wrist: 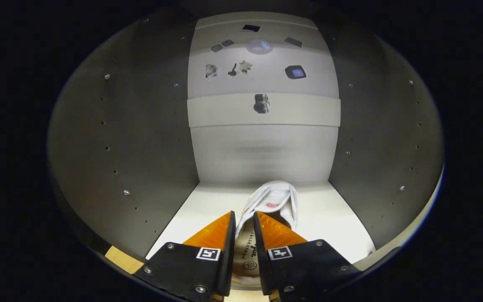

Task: Open the shoe cabinet door, grab the shoes and put them into the shoe cabinet, then close the shoe cabinet door.

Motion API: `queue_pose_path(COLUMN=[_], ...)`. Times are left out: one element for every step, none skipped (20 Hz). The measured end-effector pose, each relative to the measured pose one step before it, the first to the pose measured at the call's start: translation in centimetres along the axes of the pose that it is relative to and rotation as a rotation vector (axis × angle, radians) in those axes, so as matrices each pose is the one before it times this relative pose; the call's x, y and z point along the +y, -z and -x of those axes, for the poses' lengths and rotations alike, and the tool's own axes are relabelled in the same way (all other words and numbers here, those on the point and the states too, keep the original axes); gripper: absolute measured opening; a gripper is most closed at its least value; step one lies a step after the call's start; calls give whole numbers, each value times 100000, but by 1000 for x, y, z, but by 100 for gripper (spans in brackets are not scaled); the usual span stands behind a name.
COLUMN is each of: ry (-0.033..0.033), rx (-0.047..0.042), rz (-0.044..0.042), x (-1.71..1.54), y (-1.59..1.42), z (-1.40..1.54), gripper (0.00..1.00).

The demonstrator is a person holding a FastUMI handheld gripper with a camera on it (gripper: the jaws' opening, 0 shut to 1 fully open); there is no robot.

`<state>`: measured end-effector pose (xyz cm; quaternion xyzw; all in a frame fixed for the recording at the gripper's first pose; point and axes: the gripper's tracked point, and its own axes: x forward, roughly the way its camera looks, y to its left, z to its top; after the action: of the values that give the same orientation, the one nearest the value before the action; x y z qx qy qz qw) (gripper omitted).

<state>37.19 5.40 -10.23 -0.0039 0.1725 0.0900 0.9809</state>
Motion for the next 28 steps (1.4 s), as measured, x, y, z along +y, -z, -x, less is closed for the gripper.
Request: queue_pose_path(ry=[512, -609, 20, 224, 348, 238, -96, 42, 411, 734, 438, 180, 316, 608, 450, 254, 748, 652, 475, 349, 253, 906, 1040, 678, 921, 606, 314, 438], rx=[-1713, -1866, -1710, -1163, -1194, -989, -880, -1375, -1858, -1749, -1079, -1397, -1363, -1303, -1273, -1159, -528, -817, -692, -1021, -776, -589, -1460, -1035, -732, 24, -141, 18], rz=[340, -457, -216, 465, 414, 282, 219, 369, 439, 159, -144, -553, -176, 7, 121, 48, 543, 874, 404, -86, -550, 86, 253, 749, 603, 511, 48, -389], x=[-30, 350, 82, 76, 12, 139, 160, 38, -109, -64, -16, -12, 92, -38, 7, 67, 0, -24, -27, -8, -96, -118, -166, 31, -192, 174, 148, 133], y=[-562, -513, -616, -454, -478, -318, -346, -427, -612, -546, -446, -468, -673, -463, -543, -426, -387, -256, -434, -435, -307, -300, -445, -224, -167, 0, -5, -95], z=[897, 1001, 997, 1047, 874, 1128, 1279, 1314, 1290, 1458, 1401, 1356, 1460, 1471, 1406, 1336, 1468, 1172, 1397, 1552, 1440, 1311, 1328, 1377, 1312, 761, 889, 847], gripper=[27, 28, 28, 29, 30, 31, 32, 34, 36, 38, 39, 40, 42, 44, 45, 47, 47, 49, 51, 53, 54, 55, 56, 58, 59, 62, 64, 67])
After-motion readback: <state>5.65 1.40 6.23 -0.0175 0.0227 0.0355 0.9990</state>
